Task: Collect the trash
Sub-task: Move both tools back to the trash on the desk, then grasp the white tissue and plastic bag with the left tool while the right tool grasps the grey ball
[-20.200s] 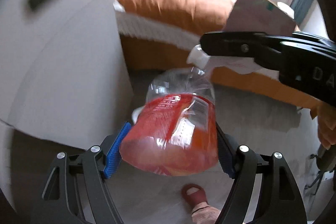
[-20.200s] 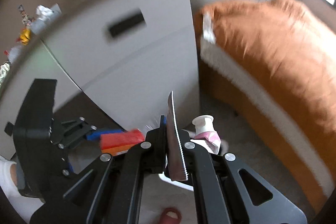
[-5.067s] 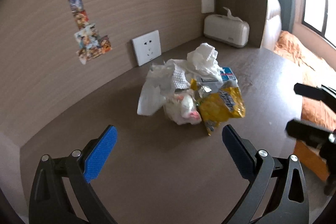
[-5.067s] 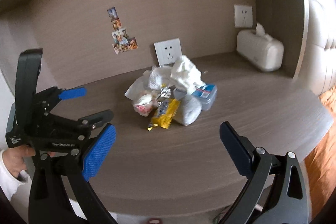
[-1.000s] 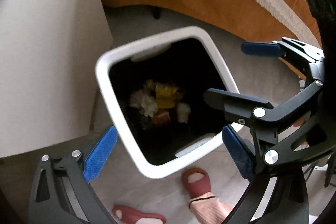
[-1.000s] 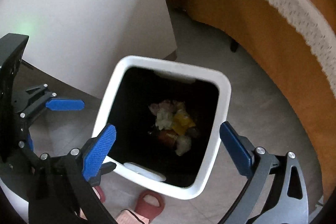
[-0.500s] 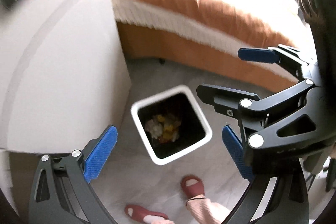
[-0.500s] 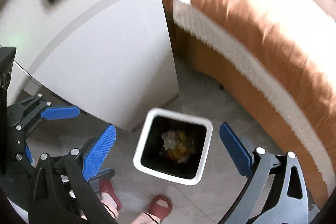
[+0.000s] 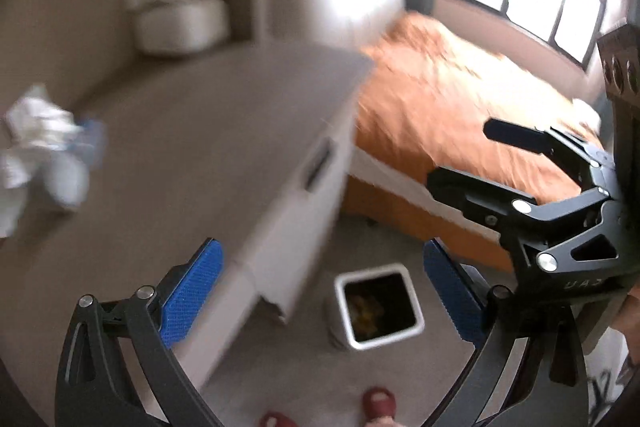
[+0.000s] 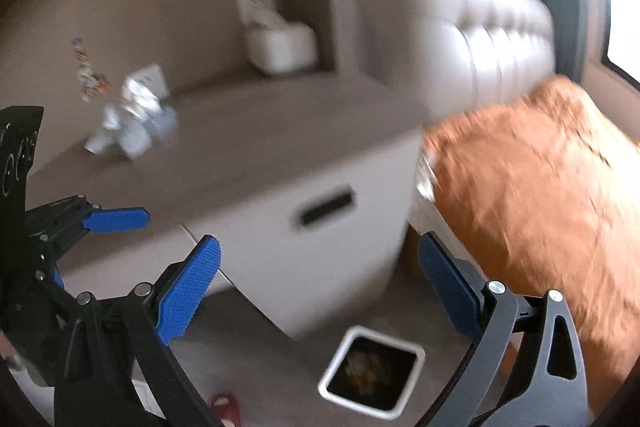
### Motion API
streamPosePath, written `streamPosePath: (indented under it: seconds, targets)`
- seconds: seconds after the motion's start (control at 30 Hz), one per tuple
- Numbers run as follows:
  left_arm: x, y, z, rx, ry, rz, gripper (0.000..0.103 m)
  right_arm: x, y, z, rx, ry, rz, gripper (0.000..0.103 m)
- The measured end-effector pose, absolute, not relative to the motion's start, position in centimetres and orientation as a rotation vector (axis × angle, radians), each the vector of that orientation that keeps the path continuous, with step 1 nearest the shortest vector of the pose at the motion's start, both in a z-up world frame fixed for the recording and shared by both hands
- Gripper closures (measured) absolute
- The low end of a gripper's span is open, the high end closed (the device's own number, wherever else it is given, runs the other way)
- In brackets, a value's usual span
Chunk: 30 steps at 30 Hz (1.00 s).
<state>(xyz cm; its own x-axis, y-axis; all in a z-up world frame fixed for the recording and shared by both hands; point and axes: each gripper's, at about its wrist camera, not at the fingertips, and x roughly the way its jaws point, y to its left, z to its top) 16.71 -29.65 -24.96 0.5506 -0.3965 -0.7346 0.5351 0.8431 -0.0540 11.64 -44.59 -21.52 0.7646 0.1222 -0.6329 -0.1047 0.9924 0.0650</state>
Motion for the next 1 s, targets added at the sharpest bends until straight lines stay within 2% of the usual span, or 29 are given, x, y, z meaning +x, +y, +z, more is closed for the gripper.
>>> streamPosePath:
  seconds: [0.37,0.63,1.0]
  targets:
    - [19.2,-14.4,-19.0,0.193,0.712,-0.265,0.005,16.7,-31.7,-17.0,-0.03,0.631,0.328,0.005]
    - [23.9,-4.9,-19.8,0.22,0.697,-0.184,0.005,20.4,-22.1,-17.9,-0.064,0.645,0.382,0.005]
    - [30.0,-0.8,-23.0,0.251,0.736,-0.282,0.005,24.2,-18.2,-21.5,-0.05,0.725,0.291,0.005]
